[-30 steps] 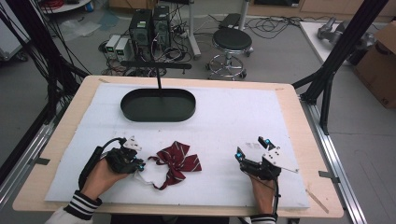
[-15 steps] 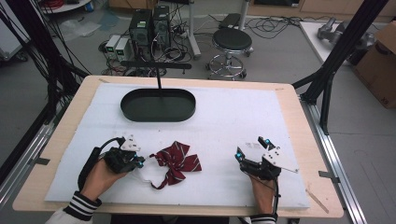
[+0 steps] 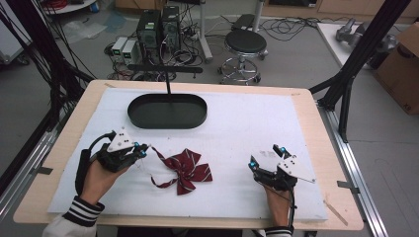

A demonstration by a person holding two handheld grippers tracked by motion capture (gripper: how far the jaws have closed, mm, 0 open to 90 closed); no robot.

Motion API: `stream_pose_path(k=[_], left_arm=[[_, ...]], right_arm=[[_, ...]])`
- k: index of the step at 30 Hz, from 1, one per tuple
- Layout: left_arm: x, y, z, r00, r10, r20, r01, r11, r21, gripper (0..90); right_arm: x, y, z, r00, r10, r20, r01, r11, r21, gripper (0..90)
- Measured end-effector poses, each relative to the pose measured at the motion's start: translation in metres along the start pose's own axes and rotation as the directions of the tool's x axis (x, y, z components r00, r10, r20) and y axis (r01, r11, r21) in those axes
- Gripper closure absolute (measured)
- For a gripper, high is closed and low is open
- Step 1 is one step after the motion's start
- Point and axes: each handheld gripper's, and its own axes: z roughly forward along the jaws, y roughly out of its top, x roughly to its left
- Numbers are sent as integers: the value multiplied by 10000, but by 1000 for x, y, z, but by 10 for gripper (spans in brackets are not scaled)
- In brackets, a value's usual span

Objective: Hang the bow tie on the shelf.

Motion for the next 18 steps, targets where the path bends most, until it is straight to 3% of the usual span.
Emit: stream_pose_path(k=[3, 5, 7, 18], left_arm=[[8, 7, 0, 9993, -18, -369, -12, 9969, -787, 858], [10, 9, 1, 9991, -82, -426, 42, 9956, -932, 858], [18, 14, 3, 9984, -280, -484, 211, 9903, -1373, 858], [40, 42, 5, 9942, -169, -1061, -71, 9749, -2224, 858]], right_arm=[[0, 0, 0, 10000, -26, 2, 26, 10000, -11, 102], [0, 0, 0, 10000, -28, 3, 28, 10000, -10, 102], [0, 0, 0, 10000, -47, -6, 47, 10000, -7, 102], [1, 0, 1, 9999, -111, -30, 111, 9999, 22, 102]])
